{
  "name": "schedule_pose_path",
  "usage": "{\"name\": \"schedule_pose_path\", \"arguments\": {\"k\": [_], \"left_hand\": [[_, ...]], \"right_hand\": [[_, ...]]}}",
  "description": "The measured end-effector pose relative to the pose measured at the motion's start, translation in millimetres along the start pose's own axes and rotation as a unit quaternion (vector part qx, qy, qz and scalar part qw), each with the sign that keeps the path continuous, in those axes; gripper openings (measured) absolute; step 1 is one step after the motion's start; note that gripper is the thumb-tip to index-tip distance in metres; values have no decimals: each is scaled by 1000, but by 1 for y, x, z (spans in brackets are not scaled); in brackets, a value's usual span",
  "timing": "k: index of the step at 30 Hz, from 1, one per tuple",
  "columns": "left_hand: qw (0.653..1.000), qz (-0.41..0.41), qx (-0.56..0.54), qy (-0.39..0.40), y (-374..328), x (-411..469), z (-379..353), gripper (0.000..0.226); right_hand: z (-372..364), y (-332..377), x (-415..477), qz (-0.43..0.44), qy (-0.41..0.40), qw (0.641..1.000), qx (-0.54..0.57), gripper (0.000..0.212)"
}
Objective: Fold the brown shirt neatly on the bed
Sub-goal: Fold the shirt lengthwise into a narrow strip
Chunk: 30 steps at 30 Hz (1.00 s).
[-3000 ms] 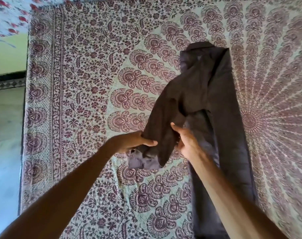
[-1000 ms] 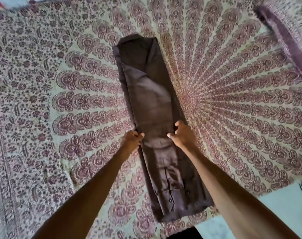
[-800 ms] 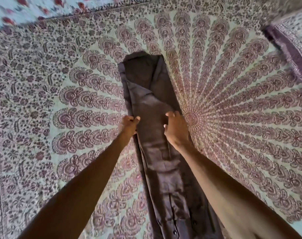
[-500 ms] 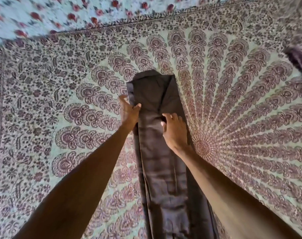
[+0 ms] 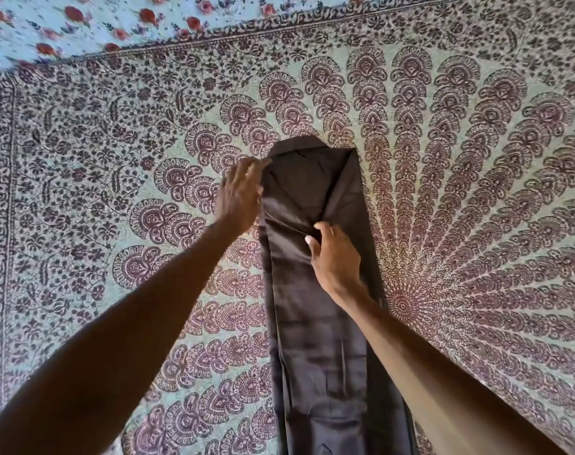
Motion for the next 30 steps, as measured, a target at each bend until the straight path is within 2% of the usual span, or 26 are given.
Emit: {"name": "schedule_pose_path", "arguments": {"k": [3, 5, 8, 11, 14, 17, 19, 21, 24, 26, 30], "left_hand": [[982, -109, 75, 132, 2, 26, -7, 40], [965, -112, 148, 183, 6, 40, -7, 32], [946, -74, 254, 188, 10, 59, 4, 32], [945, -41, 274, 173, 13, 67, 12, 29], [973, 17, 175, 153, 21, 58, 11, 32], [992, 106, 9, 72, 29, 40, 4, 30], [976, 197, -92, 14, 29, 27, -2, 31], [956, 258, -136, 2, 26, 16, -10, 28], [945, 289, -143, 52, 21, 6, -24, 35], [936, 314, -144, 68, 23, 5, -29, 30], [900, 373, -223, -18, 23, 3, -29, 18]], "right_hand": [[0, -2, 8, -22, 13, 999, 24, 25], [-1, -3, 14, -45, 30, 998, 33, 25], [-1, -1, 20, -56, 38, 996, 54, 26], [2, 4, 21, -37, 11, 998, 42, 29], [3, 4, 18, -21, -22, 999, 19, 30], [3, 1, 13, -18, -44, 999, 3, 31], [5, -2, 8, -1, -57, 998, -6, 30], [4, -5, 1, 26, -67, 997, -25, 32], [3, -10, -7, 58, -78, 994, -46, 33], [3, -13, -9, 65, -80, 994, -36, 32], [7, -22, -11, 31, -102, 994, -14, 33]]}}
Point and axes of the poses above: each hand's wrist, its own x-axis towards the middle knuckle, its own z-axis out of the back of the hand, y = z × x, the point moved 5 cm from there along x, towards the middle knuckle, and after that the axes turned 9 degrees about -z, right-handed, at the moved point
